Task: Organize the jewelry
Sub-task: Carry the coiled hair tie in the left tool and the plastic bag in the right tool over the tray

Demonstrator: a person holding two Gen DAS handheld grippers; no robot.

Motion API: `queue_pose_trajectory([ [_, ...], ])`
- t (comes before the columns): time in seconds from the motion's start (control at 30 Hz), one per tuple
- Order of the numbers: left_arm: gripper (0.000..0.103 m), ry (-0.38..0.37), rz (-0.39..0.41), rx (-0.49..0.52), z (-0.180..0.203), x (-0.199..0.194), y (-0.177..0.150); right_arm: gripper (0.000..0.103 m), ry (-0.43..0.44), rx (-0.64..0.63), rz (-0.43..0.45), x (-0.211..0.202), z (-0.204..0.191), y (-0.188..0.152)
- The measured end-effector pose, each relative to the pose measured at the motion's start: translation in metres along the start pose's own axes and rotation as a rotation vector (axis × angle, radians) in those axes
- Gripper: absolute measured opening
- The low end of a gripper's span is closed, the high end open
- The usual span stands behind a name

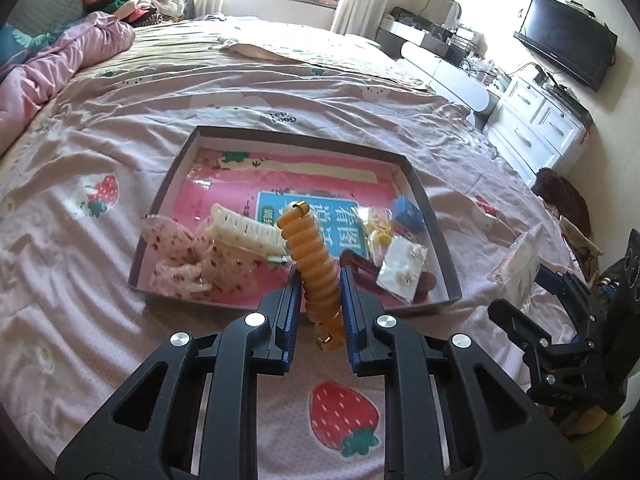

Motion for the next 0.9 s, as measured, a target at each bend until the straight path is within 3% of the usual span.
queue_pose_trajectory([
  [0.47, 0.013, -0.014, -0.003, -0.008, -0.006, 0.021, 0.012, 0.086, -0.025, -0.021, 0.025, 0.017, 0.004, 0.037],
  [0.9, 0.013, -0.011, -0.024, -0.016, -0.017, 0.047, 0.020, 0.086, -0.035, -0.038, -0.011, 0.045, 0.004, 0.039],
])
Point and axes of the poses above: each gripper's, at about its wrist camera, not at the fingertips, and x roughly the way its jaws point, z to its right, y to its top, the point moved 9 cm from there along x, roughly the way its jaws point, and after that the axes turned 2 degrees about -z, right-handed, at the moved point
